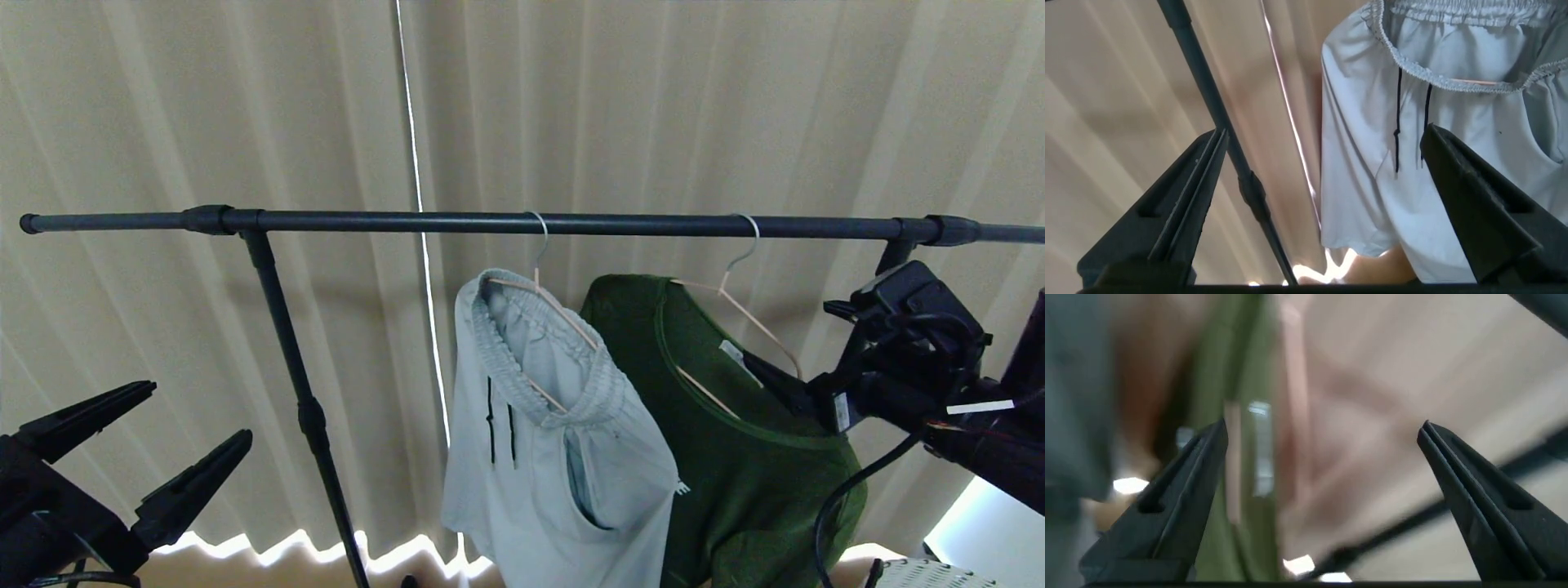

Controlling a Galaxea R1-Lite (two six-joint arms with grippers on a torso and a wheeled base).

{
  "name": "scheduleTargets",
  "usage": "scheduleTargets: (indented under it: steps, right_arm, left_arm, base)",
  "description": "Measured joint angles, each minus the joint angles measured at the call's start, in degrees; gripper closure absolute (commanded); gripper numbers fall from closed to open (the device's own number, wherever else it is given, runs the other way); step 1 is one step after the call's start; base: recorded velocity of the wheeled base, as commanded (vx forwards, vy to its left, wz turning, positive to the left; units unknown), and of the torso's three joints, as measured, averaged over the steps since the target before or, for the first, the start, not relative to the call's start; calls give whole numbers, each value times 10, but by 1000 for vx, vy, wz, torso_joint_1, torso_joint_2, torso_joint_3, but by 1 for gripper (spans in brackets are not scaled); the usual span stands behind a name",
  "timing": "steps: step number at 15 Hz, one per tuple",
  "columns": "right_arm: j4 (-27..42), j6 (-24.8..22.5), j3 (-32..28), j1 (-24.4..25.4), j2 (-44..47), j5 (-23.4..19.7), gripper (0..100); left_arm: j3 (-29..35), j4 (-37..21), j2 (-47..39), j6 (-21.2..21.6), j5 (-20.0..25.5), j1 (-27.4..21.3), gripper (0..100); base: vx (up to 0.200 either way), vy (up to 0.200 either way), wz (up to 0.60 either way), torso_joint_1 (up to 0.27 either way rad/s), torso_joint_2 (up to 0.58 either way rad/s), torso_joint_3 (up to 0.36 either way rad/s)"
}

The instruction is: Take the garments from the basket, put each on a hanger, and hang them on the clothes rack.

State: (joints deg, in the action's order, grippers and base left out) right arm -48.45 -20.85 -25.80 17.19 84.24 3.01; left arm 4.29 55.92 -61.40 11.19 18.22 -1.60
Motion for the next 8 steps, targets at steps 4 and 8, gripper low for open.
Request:
scheduleTargets:
  steps: [4,8]
  right_arm:
    - [-45,3,48,-10,-53,-2,0]
    - [-42,10,105,-14,-159,-2,0]
  left_arm:
    - [-15,-2,39,-3,-44,6,0]
    - [-40,-38,102,-22,-95,8,0]
  base:
    - [0,0,0,0,0,0]
    - [0,0,0,0,0,0]
